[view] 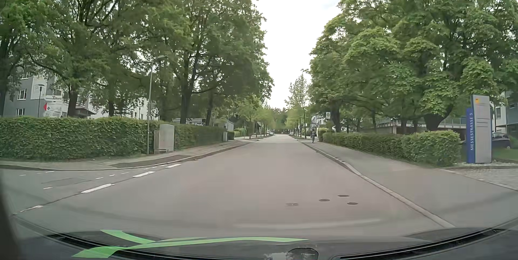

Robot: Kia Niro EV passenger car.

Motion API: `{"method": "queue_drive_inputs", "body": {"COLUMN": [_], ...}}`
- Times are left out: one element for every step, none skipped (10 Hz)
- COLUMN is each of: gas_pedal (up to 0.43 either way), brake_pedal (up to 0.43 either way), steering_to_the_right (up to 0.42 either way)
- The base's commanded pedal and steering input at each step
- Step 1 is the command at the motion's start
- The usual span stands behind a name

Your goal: Follow the waypoints while adhering to traffic rules and regulations

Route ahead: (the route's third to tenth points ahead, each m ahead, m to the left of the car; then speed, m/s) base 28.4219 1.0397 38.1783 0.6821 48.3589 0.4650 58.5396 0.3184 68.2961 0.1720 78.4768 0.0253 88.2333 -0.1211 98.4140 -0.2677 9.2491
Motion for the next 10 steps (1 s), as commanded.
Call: {"method": "queue_drive_inputs", "body": {"gas_pedal": [0.110,0.118,0.118,0.118,0.138,0.157,0.157,0.157,0.157,0.157], "brake_pedal": [0.000,0.000,0.000,0.000,0.000,0.000,0.000,0.000,0.000,0.000], "steering_to_the_right": [-0.004,-0.004,-0.004,-0.003,-0.002,-0.001,0.000,0.001,0.001,0.001]}}
